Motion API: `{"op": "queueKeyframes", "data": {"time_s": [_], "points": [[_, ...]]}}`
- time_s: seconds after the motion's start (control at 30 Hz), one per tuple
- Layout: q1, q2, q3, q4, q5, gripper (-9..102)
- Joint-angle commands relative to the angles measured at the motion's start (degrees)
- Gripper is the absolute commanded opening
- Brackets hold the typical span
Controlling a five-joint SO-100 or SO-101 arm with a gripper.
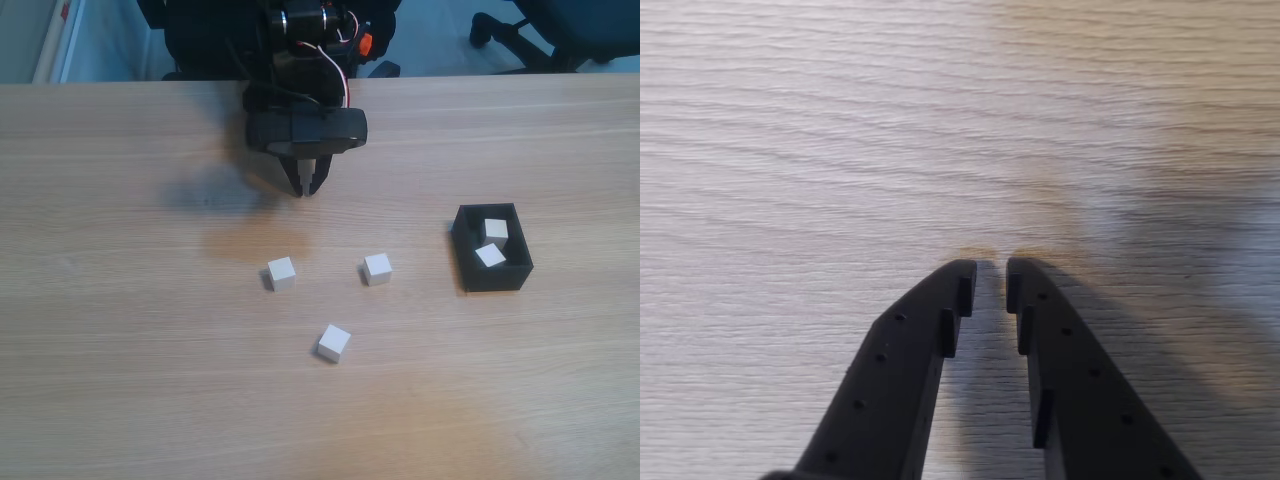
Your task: Pick blocks and place them in the box.
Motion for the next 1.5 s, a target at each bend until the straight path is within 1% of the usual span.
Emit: {"op": "queueKeyframes", "data": {"time_s": [0.0, 0.13, 0.53, 0.83, 1.03, 1.23, 1.47], "points": [[-0.44, 1.41, 3.16, 2.46, -0.35, 0], [-1.76, 0.0, 0.62, 0.88, -0.09, 1], [-4.39, -15.82, -12.04, -13.01, -0.53, 7], [-7.91, -28.39, -21.18, -21.18, 4.39, 11], [-10.02, -38.94, -26.37, -27.86, 6.15, 12], [-10.9, -52.91, -33.93, -33.13, 8.79, 12], [-12.66, -64.95, -41.22, -37.53, 10.63, 12]]}}
